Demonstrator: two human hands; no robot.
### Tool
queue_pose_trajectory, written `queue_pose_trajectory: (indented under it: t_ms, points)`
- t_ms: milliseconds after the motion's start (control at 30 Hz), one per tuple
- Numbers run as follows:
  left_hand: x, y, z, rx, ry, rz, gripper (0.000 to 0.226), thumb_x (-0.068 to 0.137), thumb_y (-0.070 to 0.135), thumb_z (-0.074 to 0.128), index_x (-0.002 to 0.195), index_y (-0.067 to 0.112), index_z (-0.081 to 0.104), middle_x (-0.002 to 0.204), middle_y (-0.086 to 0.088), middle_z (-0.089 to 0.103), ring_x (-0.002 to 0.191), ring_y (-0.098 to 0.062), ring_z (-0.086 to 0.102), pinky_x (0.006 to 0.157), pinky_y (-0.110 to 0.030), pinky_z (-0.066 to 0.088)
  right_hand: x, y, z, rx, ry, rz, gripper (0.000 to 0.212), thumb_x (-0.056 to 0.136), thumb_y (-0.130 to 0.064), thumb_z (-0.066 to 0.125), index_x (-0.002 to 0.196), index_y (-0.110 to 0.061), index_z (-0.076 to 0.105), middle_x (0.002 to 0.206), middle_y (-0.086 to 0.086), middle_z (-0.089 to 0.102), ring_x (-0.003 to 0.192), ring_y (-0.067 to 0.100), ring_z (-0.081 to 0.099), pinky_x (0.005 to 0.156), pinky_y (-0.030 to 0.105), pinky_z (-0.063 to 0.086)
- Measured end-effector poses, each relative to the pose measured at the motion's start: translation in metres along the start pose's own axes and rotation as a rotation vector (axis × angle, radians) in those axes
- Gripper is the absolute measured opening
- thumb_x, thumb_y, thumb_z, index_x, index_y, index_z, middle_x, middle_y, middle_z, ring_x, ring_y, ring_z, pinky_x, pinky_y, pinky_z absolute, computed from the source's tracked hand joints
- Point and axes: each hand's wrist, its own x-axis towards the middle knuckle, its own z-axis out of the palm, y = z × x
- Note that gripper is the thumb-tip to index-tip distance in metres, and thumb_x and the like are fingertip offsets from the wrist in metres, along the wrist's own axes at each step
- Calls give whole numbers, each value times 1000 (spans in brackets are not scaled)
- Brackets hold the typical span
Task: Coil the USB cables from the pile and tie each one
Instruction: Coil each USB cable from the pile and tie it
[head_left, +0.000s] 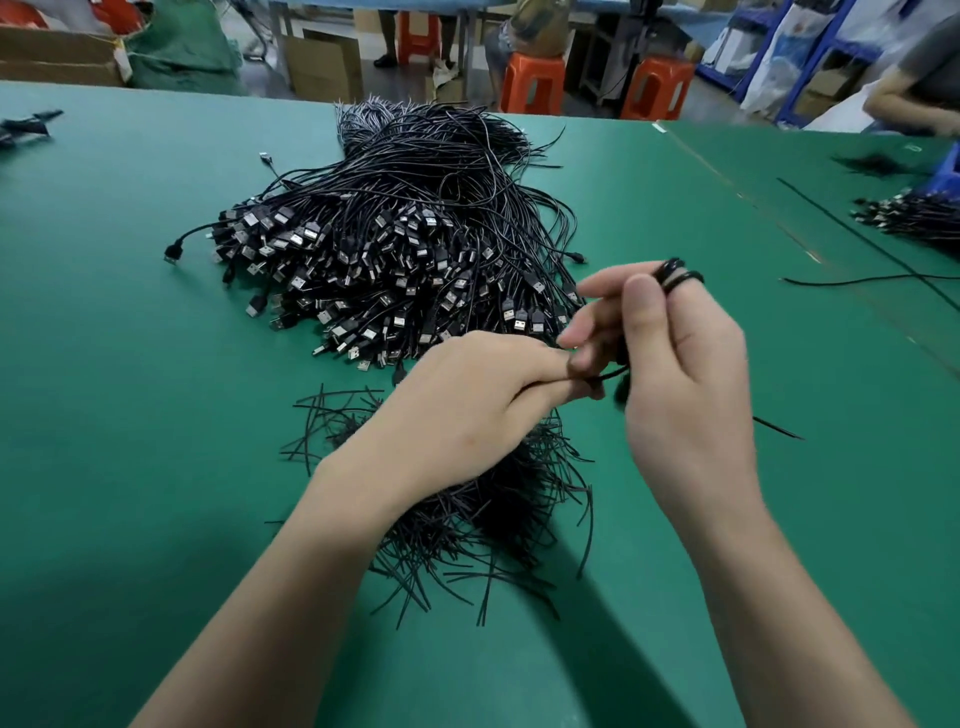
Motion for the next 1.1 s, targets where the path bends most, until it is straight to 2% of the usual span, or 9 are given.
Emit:
queue_pose_trajectory:
  t_ms: [133,233,400,533,633,733,867,1000,1100]
  points:
    - [-5,-2,-21,168,76,-5,27,96,51,53,96,36,76,83,17,68,79,-4,60,78,-40,53,-5,8,2,-557,-10,-95,33,110,-32,33,98,-20,61,88,-8,70,82,13,68,77,37,55]
    - [-11,-4,-38,209,183,29,27,95,57,61,94,38,81,81,15,71,74,-2,58,79,-37,52,-9,9,5,-705,-208,8,44,105,-44,29,89,-18,61,77,-6,67,71,18,63,70,43,51]
    - [-16,-10,-49,-8,238,-46,16,80,51,83,80,35,81,76,15,73,79,-9,69,78,-37,54,-16,6,5,-70,-565,343,46,108,-44,33,94,-21,70,63,-12,41,59,6,39,59,21,33]
    - [-14,-15,-42,-311,312,-159,19,68,34,94,75,28,77,75,8,76,71,-10,71,68,-26,54,-16,4,0,196,-706,380,32,103,-29,38,102,-15,67,67,-10,39,61,8,34,59,20,32]
    - [-8,-16,-31,-679,264,-226,46,70,31,87,111,23,70,96,1,78,67,-14,73,62,-17,54,-16,5,-2,332,-688,371,31,105,-25,40,98,-18,69,66,-7,37,60,10,31,58,22,29]
    - [-7,-18,-22,-790,52,-164,56,90,25,74,144,22,57,118,5,77,77,-8,70,82,-24,59,-15,5,-5,445,-695,349,30,105,-27,42,100,-17,70,63,-6,40,58,13,34,59,24,32]
    - [-9,-18,-22,-775,-71,-91,25,98,20,62,120,17,73,100,-14,79,101,-5,73,95,-17,51,-14,5,-9,456,-774,329,31,106,-29,42,105,-16,70,63,-5,53,57,14,42,65,20,43]
    - [-8,-21,-25,-730,-40,-93,13,88,21,71,97,15,78,88,4,79,85,-5,71,79,-20,56,-18,8,-6,472,-784,361,31,105,-28,43,110,-10,68,72,4,69,58,18,58,66,25,48]
    - [-9,-24,-25,-683,9,-97,9,83,26,76,87,18,80,88,2,79,80,-8,71,75,-22,57,-19,8,-2,509,-742,415,30,104,-27,45,107,-5,65,85,14,75,68,22,71,63,27,51]
